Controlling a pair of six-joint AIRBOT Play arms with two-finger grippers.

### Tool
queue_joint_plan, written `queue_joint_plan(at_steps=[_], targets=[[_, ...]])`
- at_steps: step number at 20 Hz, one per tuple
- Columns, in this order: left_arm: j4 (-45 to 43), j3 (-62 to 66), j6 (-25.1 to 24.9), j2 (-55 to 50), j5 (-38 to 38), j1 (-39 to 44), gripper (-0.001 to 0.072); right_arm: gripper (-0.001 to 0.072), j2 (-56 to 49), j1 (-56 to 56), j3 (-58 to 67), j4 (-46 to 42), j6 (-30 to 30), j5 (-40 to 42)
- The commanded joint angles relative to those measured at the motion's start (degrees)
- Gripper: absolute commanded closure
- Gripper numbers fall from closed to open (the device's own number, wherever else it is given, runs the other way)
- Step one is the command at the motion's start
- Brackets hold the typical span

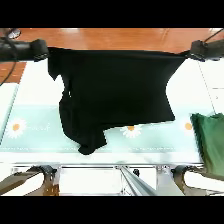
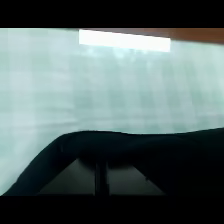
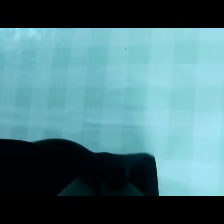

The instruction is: Fold the shirts.

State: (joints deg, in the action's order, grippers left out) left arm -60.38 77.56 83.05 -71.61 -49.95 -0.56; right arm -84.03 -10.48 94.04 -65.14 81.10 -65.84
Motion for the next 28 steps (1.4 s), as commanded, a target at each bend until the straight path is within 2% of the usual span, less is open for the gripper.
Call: queue_joint_plan(at_steps=[1, 6, 7, 8, 9, 11, 13, 15, 16, 18, 20, 21, 23, 25, 28], targets=[[0.72, -0.15, 6.16, -8.35, 10.56, 1.88, 0.0685, 0.0692, -13.27, 0.00, 10.01, 1.92, 4.11, 3.56], [6.60, -0.15, 6.43, -14.25, 10.32, 1.88, 0.0666, 0.0691, -23.85, -0.55, 16.26, 17.09, 5.70, 5.77], [6.86, -0.09, 6.38, -14.23, 9.40, 1.70, 0.0494, 0.0663, -24.61, -0.92, 16.24, 20.02, 5.70, 5.64], [6.47, 0.55, 6.14, -14.16, 6.49, 1.27, 0.0141, 0.0372, -24.85, -1.49, 16.24, 22.43, 5.68, 5.01], [5.18, 1.88, 5.88, -14.16, 1.22, 0.09, 0.0003, 0.0064, -24.68, -2.43, 16.24, 24.02, 5.29, 3.69], [2.03, 4.90, 4.37, -14.03, -12.96, -4.00, 0.0004, 0.0087, -23.82, -5.92, 17.09, 25.83, 2.40, -3.63], [1.40, 4.44, 0.44, -12.98, -23.93, -8.94, 0.0005, 0.0087, -22.32, -10.19, 17.03, 23.52, -2.80, -15.23], [0.74, -0.83, 0.09, -10.05, -28.92, -13.35, 0.0006, 0.0087, -20.44, -13.64, 14.69, 14.97, -4.72, -25.64], [0.46, -6.27, 0.09, -7.45, -28.94, -15.26, 0.0006, 0.0087, -18.47, -15.23, 10.97, 11.04, -4.66, -27.21], [-1.14, -18.73, 0.04, -1.90, -27.39, -18.51, 0.0006, 0.0087, -11.58, -18.91, -2.73, 11.82, -5.38, -21.59], [-0.63, -32.17, -1.66, 4.07, -24.79, -22.38, 0.0006, 0.0088, -3.74, -21.31, -17.79, 17.77, -9.68, -13.53], [0.42, -37.53, -1.90, 6.56, -23.04, -24.15, 0.0006, 0.0088, -0.04, -21.68, -24.48, 20.24, -11.47, -10.29], [7.30, -46.29, -5.55, 10.29, -20.72, -27.74, 0.0006, 0.0090, 6.19, -21.59, -35.52, 23.63, -13.42, -5.11], [13.27, -51.43, -9.18, 10.80, -20.50, -29.88, 0.0006, 0.0092, 9.33, -21.49, -42.03, 26.53, -15.80, -4.07], [17.18, -56.11, -12.33, 10.64, -17.53, -29.79, 0.0006, 0.0092, 10.58, -21.49, -45.44, 26.97, -17.07, -6.47]])
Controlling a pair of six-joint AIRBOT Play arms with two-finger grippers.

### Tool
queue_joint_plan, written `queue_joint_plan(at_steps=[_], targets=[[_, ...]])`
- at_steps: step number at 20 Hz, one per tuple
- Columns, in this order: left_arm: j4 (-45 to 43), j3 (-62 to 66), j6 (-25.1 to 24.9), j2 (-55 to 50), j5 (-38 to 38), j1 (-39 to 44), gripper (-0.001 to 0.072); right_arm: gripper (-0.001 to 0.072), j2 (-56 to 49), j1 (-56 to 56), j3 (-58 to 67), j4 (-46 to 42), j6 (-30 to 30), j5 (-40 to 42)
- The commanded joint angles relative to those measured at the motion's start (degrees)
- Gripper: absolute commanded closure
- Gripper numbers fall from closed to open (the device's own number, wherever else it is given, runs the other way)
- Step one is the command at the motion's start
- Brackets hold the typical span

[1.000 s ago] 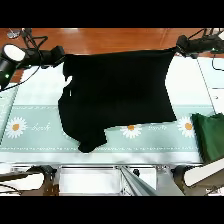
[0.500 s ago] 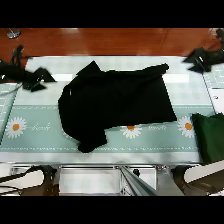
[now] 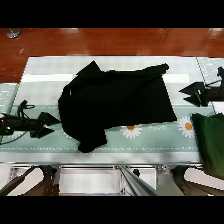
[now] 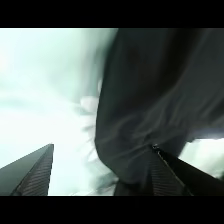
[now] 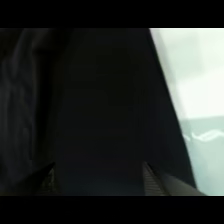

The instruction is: Fold the shirts.

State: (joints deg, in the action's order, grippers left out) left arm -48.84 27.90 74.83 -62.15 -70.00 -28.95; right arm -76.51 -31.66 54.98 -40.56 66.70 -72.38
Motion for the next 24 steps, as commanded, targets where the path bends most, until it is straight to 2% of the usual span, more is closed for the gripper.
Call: queue_joint_plan(at_steps=[1, 7, 12, 13, 14, 15, 16, 17, 19, 21, 24], targets=[[7.67, -7.67, -6.12, 1.18, 3.85, -1.38, 0.0006, 0.0092, 3.04, -0.28, -6.69, 2.51, -2.84, -0.74], [20.68, -11.41, -18.67, 1.05, 8.52, -0.61, 0.0007, 0.0092, 3.04, 2.21, -6.84, 4.09, -2.95, -0.57], [21.03, -11.45, -19.71, -1.38, 11.30, 7.98, 0.0008, 0.0092, 3.04, 2.82, -6.32, 6.93, -1.73, 1.70], [21.05, -11.43, -19.69, -1.92, 11.74, 9.07, 0.0036, 0.0093, 3.04, 1.22, -5.68, 7.10, -1.09, 1.25], [21.00, -11.43, -19.71, -2.12, 11.56, 9.25, 0.0293, 0.0092, 3.06, -0.59, -5.07, 7.10, -0.92, 0.28], [20.98, -11.26, -19.78, -2.05, 11.04, 9.09, 0.0644, 0.0092, 3.06, -2.91, -4.57, 7.04, -0.92, -1.05], [20.98, -10.58, -20.50, -2.08, 9.75, 8.81, 0.0685, 0.0092, 3.06, -5.27, -4.46, 6.97, -0.94, -2.43], [20.96, -9.53, -21.29, -2.05, 8.22, 8.33, 0.0685, 0.0092, 3.06, -7.52, -4.46, 5.03, -0.94, -3.93], [20.98, -7.34, -21.27, -2.05, 5.84, 7.72, 0.0685, 0.0092, 3.04, -9.22, -4.79, -6.64, 1.07, -6.38], [20.98, -5.92, -21.24, -2.05, 5.11, 7.80, 0.0685, 0.0093, 3.04, -9.18, -6.99, -16.33, 6.91, -5.86], [20.98, -5.77, -21.24, -2.05, 5.20, 7.80, 0.0685, 0.0092, 2.21, -9.18, -10.51, -16.46, 8.28, -3.76]])
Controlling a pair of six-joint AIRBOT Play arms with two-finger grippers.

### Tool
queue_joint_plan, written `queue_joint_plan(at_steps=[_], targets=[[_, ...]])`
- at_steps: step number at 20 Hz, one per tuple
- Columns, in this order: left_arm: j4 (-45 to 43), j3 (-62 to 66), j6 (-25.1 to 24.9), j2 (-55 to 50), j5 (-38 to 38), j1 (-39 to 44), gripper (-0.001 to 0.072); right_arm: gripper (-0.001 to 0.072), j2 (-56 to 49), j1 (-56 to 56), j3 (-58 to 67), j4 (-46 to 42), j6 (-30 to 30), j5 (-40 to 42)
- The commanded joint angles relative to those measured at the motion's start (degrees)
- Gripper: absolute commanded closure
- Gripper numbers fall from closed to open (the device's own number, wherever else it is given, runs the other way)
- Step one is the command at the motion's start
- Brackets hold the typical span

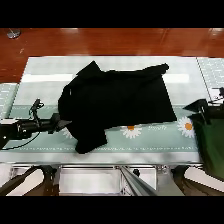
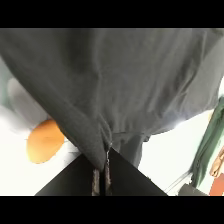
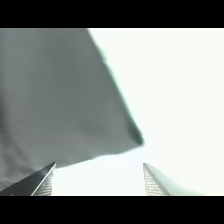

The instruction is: Fold the shirts.

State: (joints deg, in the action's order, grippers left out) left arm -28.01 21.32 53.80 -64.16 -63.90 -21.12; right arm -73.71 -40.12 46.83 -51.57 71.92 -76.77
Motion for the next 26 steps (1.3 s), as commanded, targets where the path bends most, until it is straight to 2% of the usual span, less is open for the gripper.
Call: queue_joint_plan(at_steps=[1, 4, 9, 17, 18, 19, 20, 23, 26], targets=[[0.15, 0.81, -0.22, -0.07, -0.90, 0.11, 0.0685, 0.0092, -1.46, -0.72, -2.38, -5.29, 3.13, 0.61], [0.15, 0.79, -0.22, -0.07, -0.87, 0.20, 0.0685, 0.0092, -3.96, -0.26, -2.36, -2.43, 2.89, 0.72], [0.15, 0.79, -0.17, -0.07, -0.87, 0.20, 0.0684, 0.0093, -7.93, 6.82, -0.79, -2.78, 2.36, 4.09], [0.15, 0.79, -0.20, -0.07, -0.81, 0.20, 0.0684, 0.0095, -14.03, 18.38, 5.84, -1.22, 6.12, 7.72], [0.15, 0.81, -0.20, -0.07, -0.74, 0.20, 0.0685, 0.0188, -14.53, 19.61, 6.75, -1.25, 6.36, 7.67], [0.15, 0.81, -0.20, -0.07, -0.66, 0.20, 0.0684, 0.0416, -14.69, 20.59, 7.69, -1.25, 6.27, 7.61], [0.15, 0.87, -0.20, -0.04, -0.35, 0.20, 0.0684, 0.0693, -14.67, 21.55, 8.94, -1.18, 5.29, 7.30], [0.17, 4.15, 0.04, 0.33, -0.68, 0.07, 0.0684, 0.0692, -14.60, 22.47, 16.52, -1.46, 4.55, 2.08], [0.24, 17.51, 4.74, 2.19, -2.32, 0.07, 0.0684, 0.0692, -12.70, 22.43, 31.93, -1.42, 6.60, -1.09]])
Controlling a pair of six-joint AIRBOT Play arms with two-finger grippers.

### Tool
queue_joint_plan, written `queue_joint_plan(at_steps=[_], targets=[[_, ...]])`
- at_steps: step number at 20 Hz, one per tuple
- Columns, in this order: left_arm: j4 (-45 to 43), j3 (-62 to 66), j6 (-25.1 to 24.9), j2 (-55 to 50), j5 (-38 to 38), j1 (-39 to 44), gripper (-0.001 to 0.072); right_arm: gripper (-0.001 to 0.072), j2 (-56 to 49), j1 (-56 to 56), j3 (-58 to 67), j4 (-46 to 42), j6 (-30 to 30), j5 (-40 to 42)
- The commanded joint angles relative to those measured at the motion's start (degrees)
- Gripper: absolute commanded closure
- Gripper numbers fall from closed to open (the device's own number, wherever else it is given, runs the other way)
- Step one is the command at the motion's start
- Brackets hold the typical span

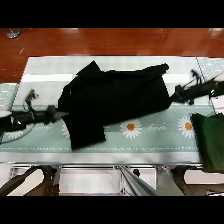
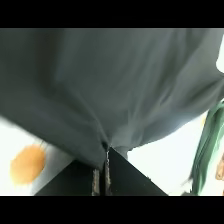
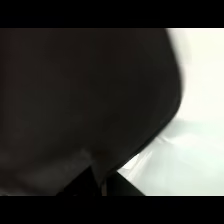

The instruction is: Fold the shirts.

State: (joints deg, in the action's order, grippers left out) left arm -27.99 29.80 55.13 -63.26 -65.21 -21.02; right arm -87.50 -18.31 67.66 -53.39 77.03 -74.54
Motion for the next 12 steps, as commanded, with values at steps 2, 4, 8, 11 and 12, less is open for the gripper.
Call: queue_joint_plan(at_steps=[2, 4, 8, 11, 12], targets=[[0.22, 23.23, 6.38, 2.71, -1.09, -0.02, 0.0685, 0.0692, 2.54, 0.79, 25.20, 0.55, 3.39, -3.04], [0.11, 39.17, 8.35, 3.26, -0.98, -0.04, 0.0685, 0.0692, 3.21, 0.79, 40.50, 0.55, 5.68, -2.99], [-10.99, 68.61, 15.85, 3.30, -0.52, -0.02, 0.0685, 0.0692, 10.51, 0.72, 56.13, 3.41, 8.13, 1.86], [-21.64, 83.41, 20.04, 5.20, -1.55, -0.02, 0.0685, 0.0692, 20.81, 0.72, 54.38, 0.59, 7.76, 2.97], [-24.72, 86.16, 20.87, 6.67, -1.88, -0.02, 0.0685, 0.0692, 24.41, 0.74, 53.31, -0.81, 7.39, 2.73]])
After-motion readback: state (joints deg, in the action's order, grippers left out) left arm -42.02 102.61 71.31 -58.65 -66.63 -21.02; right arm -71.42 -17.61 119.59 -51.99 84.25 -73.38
